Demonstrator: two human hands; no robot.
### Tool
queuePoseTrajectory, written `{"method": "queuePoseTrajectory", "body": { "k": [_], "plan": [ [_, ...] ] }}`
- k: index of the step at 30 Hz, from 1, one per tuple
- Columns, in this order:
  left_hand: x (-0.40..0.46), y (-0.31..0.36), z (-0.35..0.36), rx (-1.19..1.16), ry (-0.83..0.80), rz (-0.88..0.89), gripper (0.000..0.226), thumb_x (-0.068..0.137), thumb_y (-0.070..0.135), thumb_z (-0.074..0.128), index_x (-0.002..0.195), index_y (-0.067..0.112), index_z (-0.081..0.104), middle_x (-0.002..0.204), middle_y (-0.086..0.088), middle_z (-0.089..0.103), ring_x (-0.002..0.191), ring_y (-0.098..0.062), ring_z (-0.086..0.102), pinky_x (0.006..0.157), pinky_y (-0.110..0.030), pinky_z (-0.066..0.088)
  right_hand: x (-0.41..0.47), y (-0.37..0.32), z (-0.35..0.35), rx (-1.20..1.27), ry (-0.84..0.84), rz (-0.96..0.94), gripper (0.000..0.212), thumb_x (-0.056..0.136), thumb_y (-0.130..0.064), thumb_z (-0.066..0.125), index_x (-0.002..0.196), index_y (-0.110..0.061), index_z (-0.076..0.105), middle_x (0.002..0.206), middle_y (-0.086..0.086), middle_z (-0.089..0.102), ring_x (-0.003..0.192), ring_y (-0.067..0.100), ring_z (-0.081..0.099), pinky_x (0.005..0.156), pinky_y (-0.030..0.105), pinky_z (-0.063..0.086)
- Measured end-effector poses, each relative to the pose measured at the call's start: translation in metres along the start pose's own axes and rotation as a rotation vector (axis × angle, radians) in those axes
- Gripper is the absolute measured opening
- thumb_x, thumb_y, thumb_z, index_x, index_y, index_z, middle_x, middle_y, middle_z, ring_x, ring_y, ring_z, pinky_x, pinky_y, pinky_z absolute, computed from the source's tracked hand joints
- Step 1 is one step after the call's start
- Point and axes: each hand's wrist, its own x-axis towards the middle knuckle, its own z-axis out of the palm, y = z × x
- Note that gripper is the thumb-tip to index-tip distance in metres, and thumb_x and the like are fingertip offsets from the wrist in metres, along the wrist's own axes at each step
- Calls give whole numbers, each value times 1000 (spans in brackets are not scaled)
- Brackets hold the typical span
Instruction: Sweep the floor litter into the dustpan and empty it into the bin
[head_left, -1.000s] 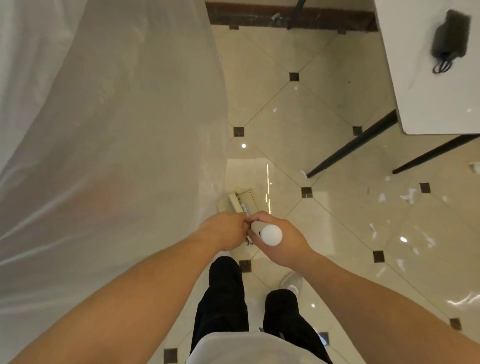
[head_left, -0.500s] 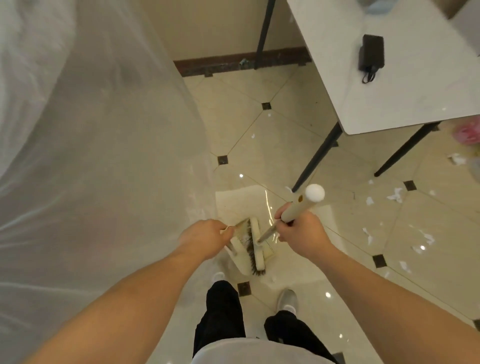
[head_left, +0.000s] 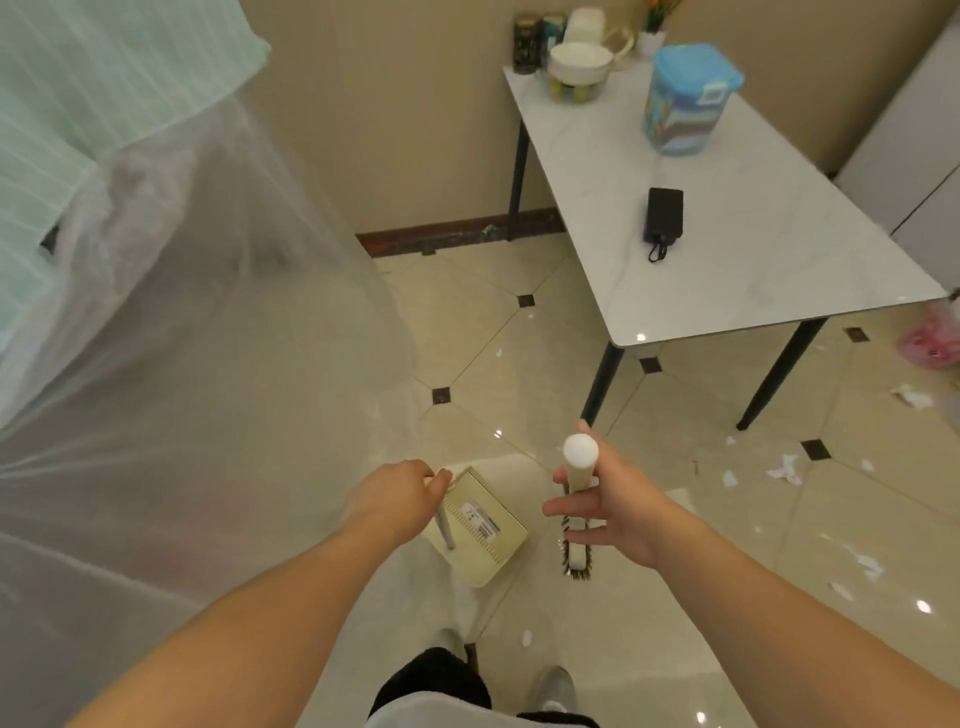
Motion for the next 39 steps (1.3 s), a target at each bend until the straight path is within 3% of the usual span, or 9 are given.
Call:
{"method": "queuePoseTrajectory", "body": {
  "k": [6,9,14,18,21,26,31,35,39],
  "plan": [
    [30,30,-32,32,97,25,50,99,64,33,108,32,69,93,3,69,82,-21,61,71,-34,53,21,-21,-17,42,7,101,28,93,-28,66,114,-9,67,101,23,77,100,31,75,93,46,55],
    [59,32,-45,20,120,19,51,98,65,32,108,32,69,92,3,69,81,-21,63,70,-35,54,43,-36,-10,20,3,143,34,87,-23,75,118,-13,67,109,22,75,109,33,71,94,51,57],
    [126,31,-72,-2,147,21,52,99,64,33,112,29,69,101,-3,72,91,-26,66,73,-36,54,98,-82,4,79,-15,127,39,91,-11,71,127,-16,57,104,24,75,88,33,72,89,53,58],
    [205,23,-104,3,128,26,50,100,64,34,116,30,68,106,-4,72,97,-27,67,73,-34,51,155,-140,20,183,23,71,68,88,3,71,144,-21,41,102,27,75,87,35,72,90,56,58],
    [271,8,-137,-10,114,29,49,100,62,34,115,30,68,108,-5,73,100,-28,68,74,-34,50,200,-189,47,204,44,58,85,89,-3,74,155,-33,28,104,21,76,83,35,71,85,56,59],
    [371,-16,-207,-41,110,35,48,100,62,33,110,30,69,103,-3,73,97,-27,68,69,-33,48,268,-276,83,8,142,260,33,99,-21,62,126,-1,57,87,17,69,62,23,61,60,35,59],
    [453,-15,-260,-17,117,35,50,99,64,32,107,30,67,99,0,72,93,-26,68,69,-33,50,332,-349,101,204,175,296,22,92,-11,72,106,0,58,69,12,58,48,13,51,37,19,44],
    [517,-10,-292,-23,136,19,51,99,65,31,108,30,67,98,0,73,91,-26,68,70,-34,53,382,-391,101,470,75,305,26,91,-3,70,113,-2,55,73,12,57,46,11,51,37,19,50],
    [601,1,-326,-25,161,7,49,99,64,34,109,30,68,99,-3,73,91,-28,68,69,-35,52,451,-447,87,369,40,364,27,98,-15,65,115,3,55,88,20,68,46,16,55,42,25,56]
  ]
}}
